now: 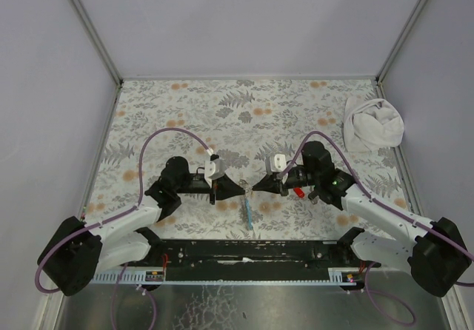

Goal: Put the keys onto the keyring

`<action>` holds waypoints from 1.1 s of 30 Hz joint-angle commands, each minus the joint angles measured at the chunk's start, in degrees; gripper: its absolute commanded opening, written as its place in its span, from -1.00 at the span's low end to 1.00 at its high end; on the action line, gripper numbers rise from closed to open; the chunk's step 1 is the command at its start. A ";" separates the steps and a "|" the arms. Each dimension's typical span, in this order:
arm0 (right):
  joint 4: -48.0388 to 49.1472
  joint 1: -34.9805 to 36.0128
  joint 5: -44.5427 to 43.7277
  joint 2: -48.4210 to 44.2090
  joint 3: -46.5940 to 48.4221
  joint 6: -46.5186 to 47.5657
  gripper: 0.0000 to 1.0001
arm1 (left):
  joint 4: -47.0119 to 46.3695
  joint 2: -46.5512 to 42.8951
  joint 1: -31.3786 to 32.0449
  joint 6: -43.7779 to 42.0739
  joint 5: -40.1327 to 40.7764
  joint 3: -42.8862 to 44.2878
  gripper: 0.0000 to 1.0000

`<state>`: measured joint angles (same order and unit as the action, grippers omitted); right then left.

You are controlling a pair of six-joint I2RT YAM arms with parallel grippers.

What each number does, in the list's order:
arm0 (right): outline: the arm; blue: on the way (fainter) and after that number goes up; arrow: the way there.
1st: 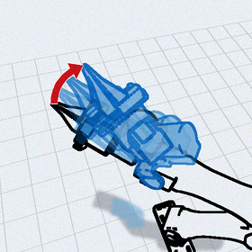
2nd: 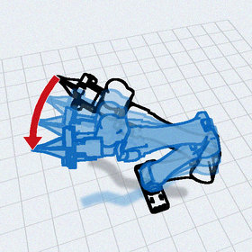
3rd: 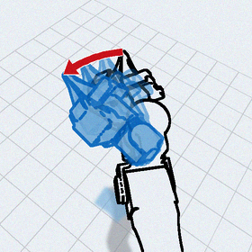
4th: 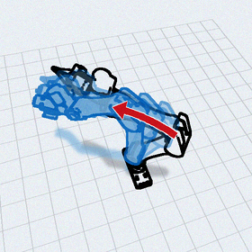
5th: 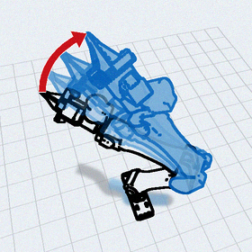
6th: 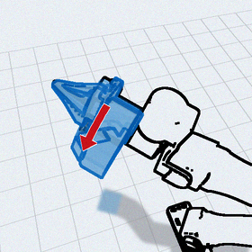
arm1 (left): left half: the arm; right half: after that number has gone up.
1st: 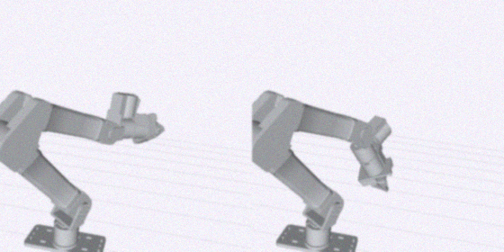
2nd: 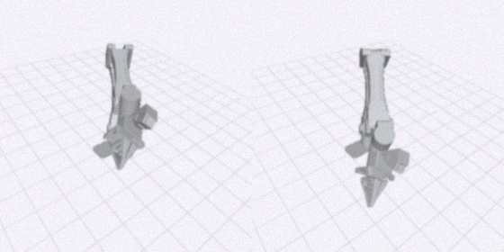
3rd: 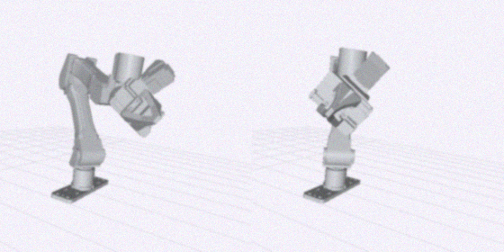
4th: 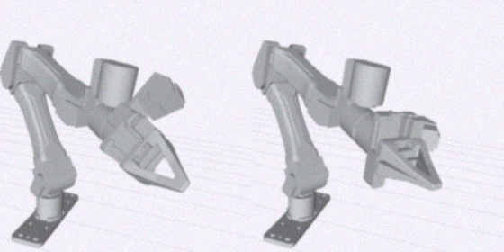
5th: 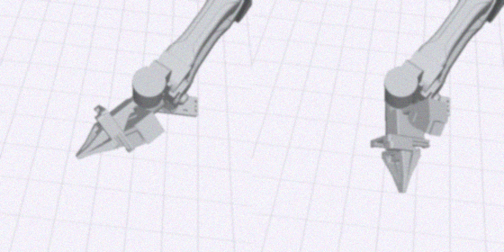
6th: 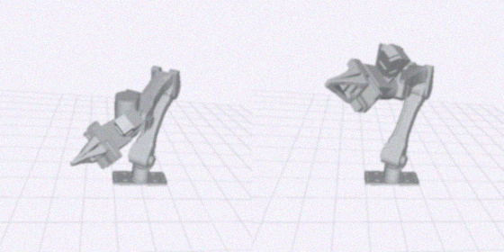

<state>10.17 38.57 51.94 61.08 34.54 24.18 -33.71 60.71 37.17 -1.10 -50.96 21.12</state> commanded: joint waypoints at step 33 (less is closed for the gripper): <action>0.81 0.28 4.37 1.19 2.11 0.58 -1.00 | -3.11 0.57 -0.60 -0.22 -2.58 0.66 -1.00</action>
<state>8.47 38.57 54.06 62.26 34.54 25.04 -33.85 61.12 36.86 -1.32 -53.01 21.12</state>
